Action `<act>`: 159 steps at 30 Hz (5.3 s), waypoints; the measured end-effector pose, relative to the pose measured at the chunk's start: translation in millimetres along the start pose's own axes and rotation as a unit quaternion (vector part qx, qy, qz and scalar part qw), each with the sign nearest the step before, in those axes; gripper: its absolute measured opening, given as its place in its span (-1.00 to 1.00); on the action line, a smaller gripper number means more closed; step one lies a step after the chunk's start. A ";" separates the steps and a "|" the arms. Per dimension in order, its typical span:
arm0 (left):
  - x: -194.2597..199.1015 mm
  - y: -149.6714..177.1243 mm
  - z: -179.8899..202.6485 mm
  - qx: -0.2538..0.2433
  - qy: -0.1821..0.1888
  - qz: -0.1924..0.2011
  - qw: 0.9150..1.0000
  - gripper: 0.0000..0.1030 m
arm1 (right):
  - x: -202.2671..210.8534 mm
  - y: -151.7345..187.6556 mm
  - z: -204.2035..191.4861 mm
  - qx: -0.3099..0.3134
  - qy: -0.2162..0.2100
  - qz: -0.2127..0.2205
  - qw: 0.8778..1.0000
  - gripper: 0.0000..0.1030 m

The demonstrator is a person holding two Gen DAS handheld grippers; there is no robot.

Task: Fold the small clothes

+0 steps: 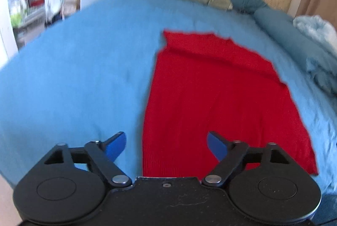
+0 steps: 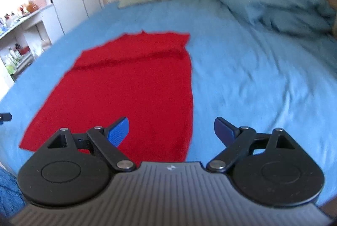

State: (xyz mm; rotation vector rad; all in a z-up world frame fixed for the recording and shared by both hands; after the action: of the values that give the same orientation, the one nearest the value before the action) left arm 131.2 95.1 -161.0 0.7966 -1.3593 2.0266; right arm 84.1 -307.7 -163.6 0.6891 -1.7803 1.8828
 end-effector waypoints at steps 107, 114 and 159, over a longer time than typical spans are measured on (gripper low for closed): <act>-222.5 -211.2 114.7 -0.058 -0.091 0.016 0.994 0.97 | -281.0 -164.1 81.9 -0.075 0.004 -0.016 0.997 1.00; -230.1 -190.1 185.8 -0.105 -0.033 -0.015 0.994 1.00 | -305.0 -159.8 80.6 -0.049 -0.015 -0.053 0.997 1.00; -230.5 -210.4 -7.8 -0.004 -0.079 -0.121 0.990 0.95 | -398.9 -259.2 -320.4 0.158 -0.203 -0.096 0.962 0.29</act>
State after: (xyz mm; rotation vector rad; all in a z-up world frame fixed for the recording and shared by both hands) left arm 436.4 141.2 -207.3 1.0832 -1.2852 1.8010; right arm 541.1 32.2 -230.7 1.4006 -1.5718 2.0121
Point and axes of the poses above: each gripper's, at about its wrist camera, not at the fingertips, and x roughly against the way its jaws point, z to its right, y to its underside, the point moved 7 cm from there along -x, roughly the way its jaws point, and after that the axes turned 14 degrees about x, right-handed, at the moved point
